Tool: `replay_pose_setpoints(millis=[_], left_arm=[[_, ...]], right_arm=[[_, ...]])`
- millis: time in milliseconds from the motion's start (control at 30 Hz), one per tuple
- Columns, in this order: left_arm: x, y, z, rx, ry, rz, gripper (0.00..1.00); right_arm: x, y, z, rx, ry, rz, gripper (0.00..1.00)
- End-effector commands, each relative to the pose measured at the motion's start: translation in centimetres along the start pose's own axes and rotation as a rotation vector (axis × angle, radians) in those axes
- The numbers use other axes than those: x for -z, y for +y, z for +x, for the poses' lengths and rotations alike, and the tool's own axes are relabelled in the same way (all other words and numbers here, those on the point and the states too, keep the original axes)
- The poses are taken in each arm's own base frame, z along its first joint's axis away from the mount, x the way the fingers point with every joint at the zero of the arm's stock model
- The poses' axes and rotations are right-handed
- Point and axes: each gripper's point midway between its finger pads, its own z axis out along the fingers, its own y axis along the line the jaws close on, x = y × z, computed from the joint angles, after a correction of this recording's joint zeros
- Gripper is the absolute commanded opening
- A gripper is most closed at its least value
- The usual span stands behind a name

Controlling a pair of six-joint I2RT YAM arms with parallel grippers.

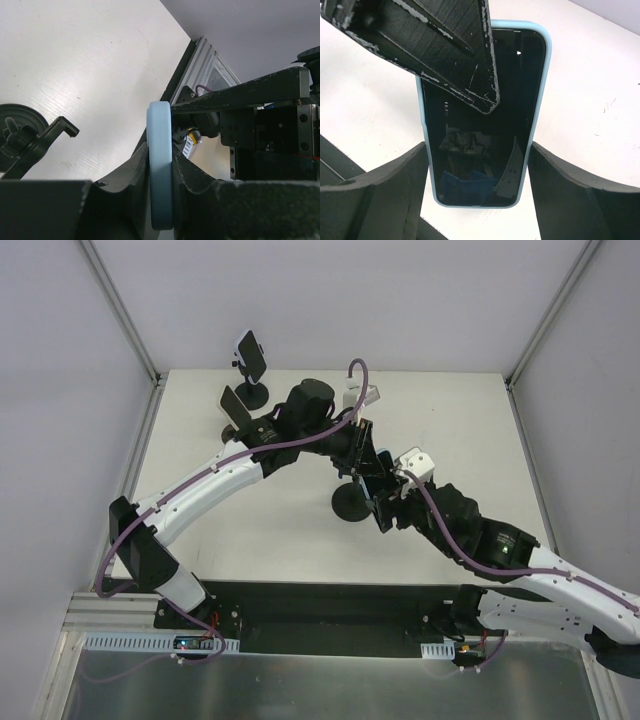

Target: Place the phone on the phone stand

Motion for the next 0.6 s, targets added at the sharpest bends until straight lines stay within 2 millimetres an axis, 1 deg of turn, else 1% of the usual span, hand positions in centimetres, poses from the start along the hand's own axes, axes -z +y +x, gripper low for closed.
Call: replay_pose_setpoints(millis=[0, 67, 100, 133, 167, 233, 267, 300, 333, 367, 400, 433, 467, 533, 567], left_arm=[[0.3, -1.6, -0.7, -0.043, -0.013, 0.034, 0.16], [0.4, -1.6, -0.7, -0.048, -0.014, 0.033, 0.00], [0.6, -1.8, -0.7, -0.054, -0.018, 0.037, 0.00], [0.6, -1.7, -0.7, -0.056, -0.017, 0.035, 0.00], [0.7, -1.8, -0.6, -0.068, -0.015, 0.040, 0.00], [1.1, -2.2, -0.6, -0.089, -0.017, 0.057, 0.00], [1.4, -2.4, -0.7, -0.119, -0.023, 0.059, 0.00], [1.9, -2.7, -0.8, -0.144, -0.036, 0.064, 0.00], [2.2, -2.9, -0.7, -0.169, -0.036, 0.073, 0.00], [2.5, -3.1, -0.8, -0.216, -0.042, 0.082, 0.00], [3.2, -3.5, -0.8, -0.249, -0.053, 0.089, 0.00], [3.5, -3.7, -0.7, -0.277, -0.055, 0.096, 0.00], [3.9, -4.2, -0.4, -0.331, -0.047, 0.128, 0.00], [4.9, -5.2, 0.1, -0.392, -0.047, 0.174, 0.00], [5.3, -6.2, 0.8, -0.437, -0.026, 0.242, 0.00]], right_arm=[[0.9, -0.4, -5.3, -0.057, -0.156, 0.022, 0.01], [0.8, -0.4, -5.2, -0.054, -0.152, 0.023, 0.01], [0.8, -0.3, -5.1, -0.053, -0.148, 0.021, 0.01], [0.8, -0.3, -5.1, -0.059, -0.146, 0.024, 0.03], [0.8, -0.4, -4.8, -0.058, -0.136, 0.030, 0.24], [1.0, -0.6, -4.1, -0.055, -0.110, 0.033, 0.53], [1.2, -0.5, -3.9, -0.059, -0.105, 0.023, 0.80], [1.3, -0.4, -3.5, -0.061, -0.094, 0.013, 0.93], [1.5, -0.3, -2.6, -0.053, -0.063, 0.001, 0.99], [1.7, 0.5, -2.1, -0.048, -0.043, -0.050, 1.00], [2.3, 0.7, -1.8, -0.047, -0.037, -0.080, 1.00], [2.7, 0.9, -0.8, -0.035, -0.001, -0.101, 1.00], [3.1, 1.2, -0.2, -0.047, 0.017, -0.128, 1.00], [4.1, 0.8, 0.5, -0.069, 0.022, -0.140, 1.00], [4.3, 1.3, 1.2, -0.084, 0.035, -0.174, 1.00]])
